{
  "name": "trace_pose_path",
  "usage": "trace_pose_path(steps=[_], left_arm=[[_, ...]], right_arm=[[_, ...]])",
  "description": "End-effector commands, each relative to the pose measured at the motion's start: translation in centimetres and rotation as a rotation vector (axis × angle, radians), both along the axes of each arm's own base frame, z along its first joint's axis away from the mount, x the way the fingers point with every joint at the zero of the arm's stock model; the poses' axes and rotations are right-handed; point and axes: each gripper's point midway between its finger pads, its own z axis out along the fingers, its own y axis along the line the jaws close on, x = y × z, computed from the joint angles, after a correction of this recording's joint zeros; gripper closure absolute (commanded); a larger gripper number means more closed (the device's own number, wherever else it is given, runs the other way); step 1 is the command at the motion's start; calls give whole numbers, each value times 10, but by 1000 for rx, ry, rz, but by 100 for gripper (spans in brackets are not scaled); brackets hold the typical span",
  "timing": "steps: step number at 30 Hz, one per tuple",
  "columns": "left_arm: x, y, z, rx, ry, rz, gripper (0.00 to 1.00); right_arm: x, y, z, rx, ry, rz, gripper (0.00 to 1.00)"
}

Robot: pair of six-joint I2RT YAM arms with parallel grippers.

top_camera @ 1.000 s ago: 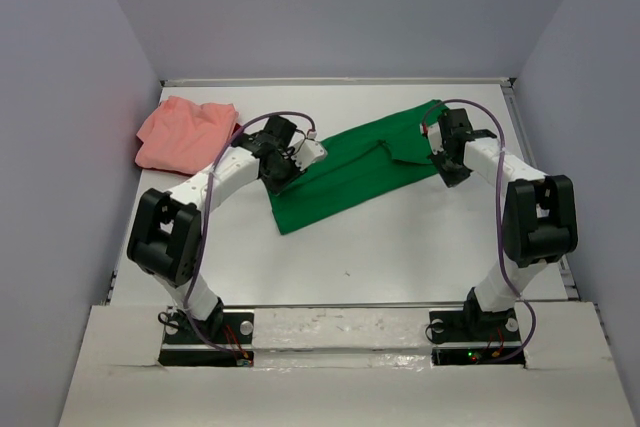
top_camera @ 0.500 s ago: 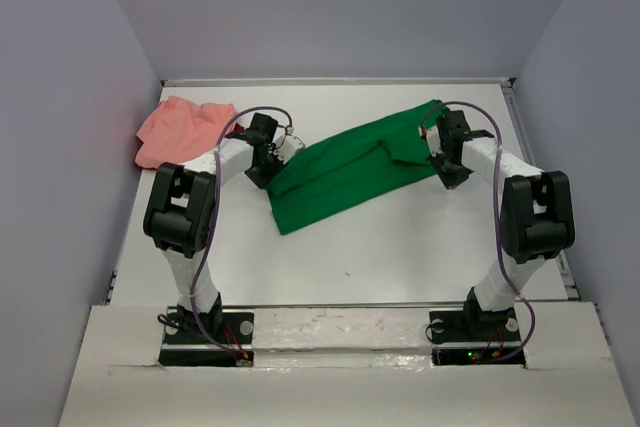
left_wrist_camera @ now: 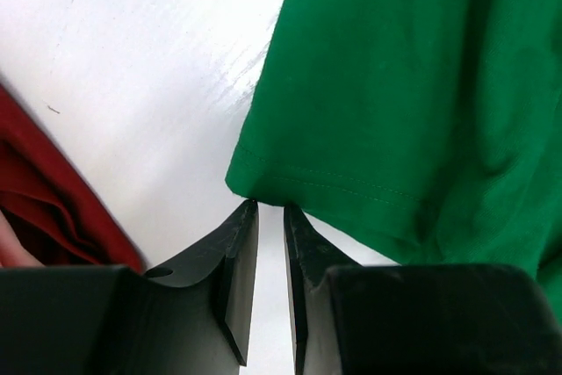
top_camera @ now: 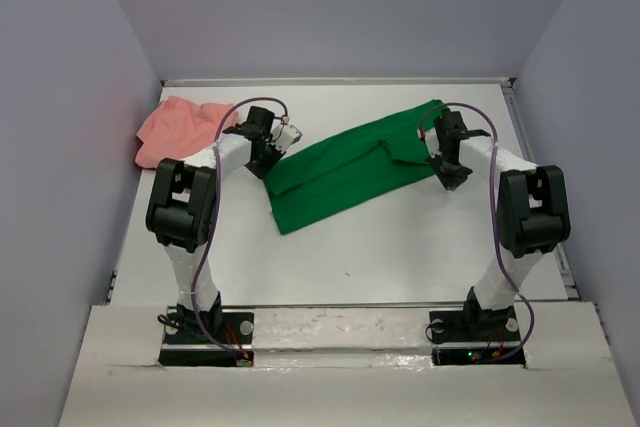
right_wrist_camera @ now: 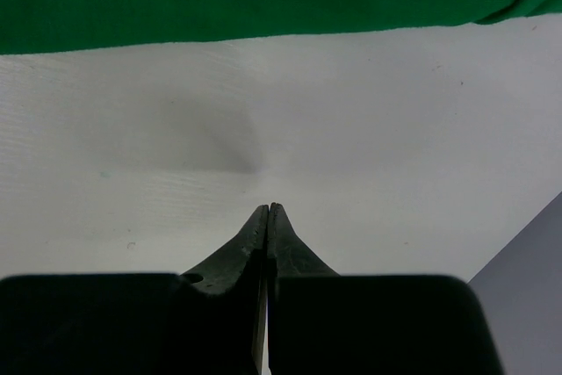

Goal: Fold and stack the t-shirts
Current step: Fold the tshirt

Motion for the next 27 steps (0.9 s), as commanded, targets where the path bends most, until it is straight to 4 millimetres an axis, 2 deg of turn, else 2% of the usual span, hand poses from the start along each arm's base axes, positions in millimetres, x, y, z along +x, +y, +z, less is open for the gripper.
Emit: trace_pose_path(steps=[1, 5, 13, 27], left_arm=[[15, -6, 23, -40, -59, 6, 71], [16, -8, 28, -45, -63, 3, 71], [17, -12, 25, -62, -45, -3, 71], [11, -14, 7, -61, 6, -19, 71]], right_arm=[[13, -5, 8, -15, -27, -7, 98], [13, -5, 7, -16, -24, -6, 98], [14, -5, 5, -17, -20, -6, 98], [14, -6, 3, -27, -13, -6, 98]])
